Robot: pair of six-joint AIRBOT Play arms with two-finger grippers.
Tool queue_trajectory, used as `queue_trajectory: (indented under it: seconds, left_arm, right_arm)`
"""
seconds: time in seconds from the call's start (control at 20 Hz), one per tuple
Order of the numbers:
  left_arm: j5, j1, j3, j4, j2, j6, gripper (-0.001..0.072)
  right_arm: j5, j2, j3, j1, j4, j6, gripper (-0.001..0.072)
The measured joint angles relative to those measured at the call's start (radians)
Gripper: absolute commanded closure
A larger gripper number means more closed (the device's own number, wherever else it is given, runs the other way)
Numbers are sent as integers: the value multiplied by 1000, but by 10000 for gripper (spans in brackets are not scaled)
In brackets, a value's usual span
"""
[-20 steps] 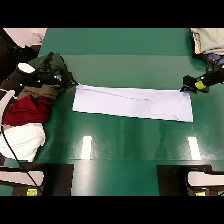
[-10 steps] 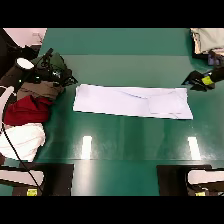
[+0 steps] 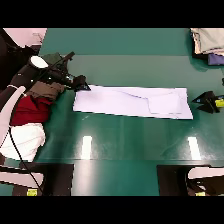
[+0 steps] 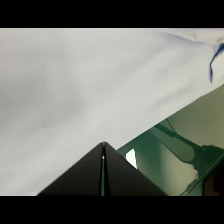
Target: Fold the shirts.
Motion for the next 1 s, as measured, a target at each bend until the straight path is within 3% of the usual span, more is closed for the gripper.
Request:
queue_trajectory:
  seconds: [0.35, 0.45, 0.5, 0.7, 1.0]
  left_arm:
    - [-15, -58, 0, -8, 0, -17, 681]
    - [-16, -62, 0, -8, 0, -24, 681]
    - [-18, -64, 0, -8, 0, -26, 682]
    - [-16, -76, 0, -7, -1, -31, 682]
    - [127, -198, 51, -7, -48, -32, 683]
  right_arm:
    - [26, -102, -15, 57, 113, -108, 89]
    - [13, -110, -17, 97, 119, -121, 231]
    - [2, -112, -19, 114, 118, -126, 349]
    - [-33, -94, -21, 163, 103, -142, 694]
    - [-9, 55, -8, 218, 122, -123, 697]
